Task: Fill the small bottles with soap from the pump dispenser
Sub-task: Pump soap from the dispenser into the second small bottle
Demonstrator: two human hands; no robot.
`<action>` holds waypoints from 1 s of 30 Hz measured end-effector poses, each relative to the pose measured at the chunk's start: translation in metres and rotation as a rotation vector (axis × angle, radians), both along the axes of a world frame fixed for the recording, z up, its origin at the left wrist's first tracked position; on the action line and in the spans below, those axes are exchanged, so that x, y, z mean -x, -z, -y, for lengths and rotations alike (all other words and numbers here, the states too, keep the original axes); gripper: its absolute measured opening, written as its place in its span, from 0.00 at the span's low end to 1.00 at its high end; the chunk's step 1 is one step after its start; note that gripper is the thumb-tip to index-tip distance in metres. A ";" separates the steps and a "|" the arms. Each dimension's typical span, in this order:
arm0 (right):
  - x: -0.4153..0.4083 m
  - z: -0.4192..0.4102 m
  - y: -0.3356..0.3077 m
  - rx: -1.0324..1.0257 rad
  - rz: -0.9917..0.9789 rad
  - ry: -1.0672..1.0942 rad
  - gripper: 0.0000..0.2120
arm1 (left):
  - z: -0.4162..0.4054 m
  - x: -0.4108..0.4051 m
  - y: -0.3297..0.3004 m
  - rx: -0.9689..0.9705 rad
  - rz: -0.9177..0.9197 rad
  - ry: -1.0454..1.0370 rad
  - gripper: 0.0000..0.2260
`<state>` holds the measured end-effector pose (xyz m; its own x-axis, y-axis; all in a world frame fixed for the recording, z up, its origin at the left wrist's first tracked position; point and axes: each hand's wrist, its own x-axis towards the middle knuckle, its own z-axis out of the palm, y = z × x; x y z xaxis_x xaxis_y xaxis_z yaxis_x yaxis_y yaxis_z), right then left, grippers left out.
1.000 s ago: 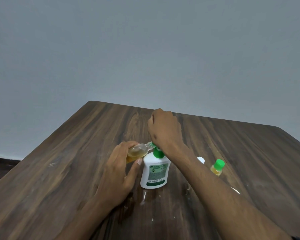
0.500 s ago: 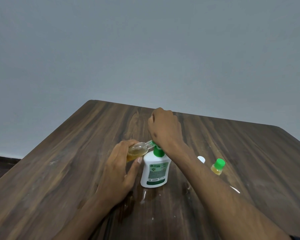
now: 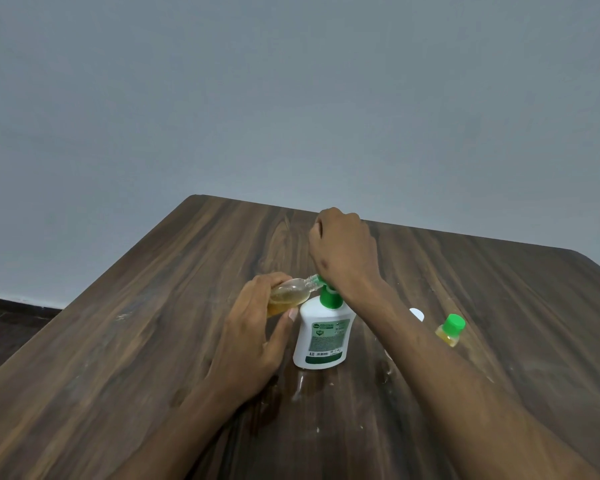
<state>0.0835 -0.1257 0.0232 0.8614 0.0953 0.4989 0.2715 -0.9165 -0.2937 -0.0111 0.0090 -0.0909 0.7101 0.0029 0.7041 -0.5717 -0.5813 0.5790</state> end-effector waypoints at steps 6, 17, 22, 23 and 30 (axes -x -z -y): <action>0.000 0.000 -0.001 0.009 0.010 0.005 0.12 | 0.001 -0.001 0.001 0.008 0.001 0.015 0.13; 0.001 0.000 0.002 -0.003 -0.013 0.004 0.14 | 0.000 0.001 -0.001 0.004 0.004 0.006 0.13; 0.000 0.000 -0.002 -0.012 0.023 0.000 0.13 | 0.001 0.002 -0.001 0.006 -0.007 0.004 0.14; 0.000 0.000 0.000 -0.015 0.018 0.002 0.13 | 0.000 0.001 0.000 0.004 -0.006 -0.002 0.14; 0.003 0.002 -0.002 -0.011 0.022 0.002 0.12 | 0.002 0.002 -0.001 0.007 -0.002 0.007 0.14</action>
<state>0.0804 -0.1272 0.0255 0.8506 0.0880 0.5184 0.2758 -0.9141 -0.2974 -0.0135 0.0074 -0.0897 0.7115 0.0031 0.7027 -0.5743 -0.5736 0.5841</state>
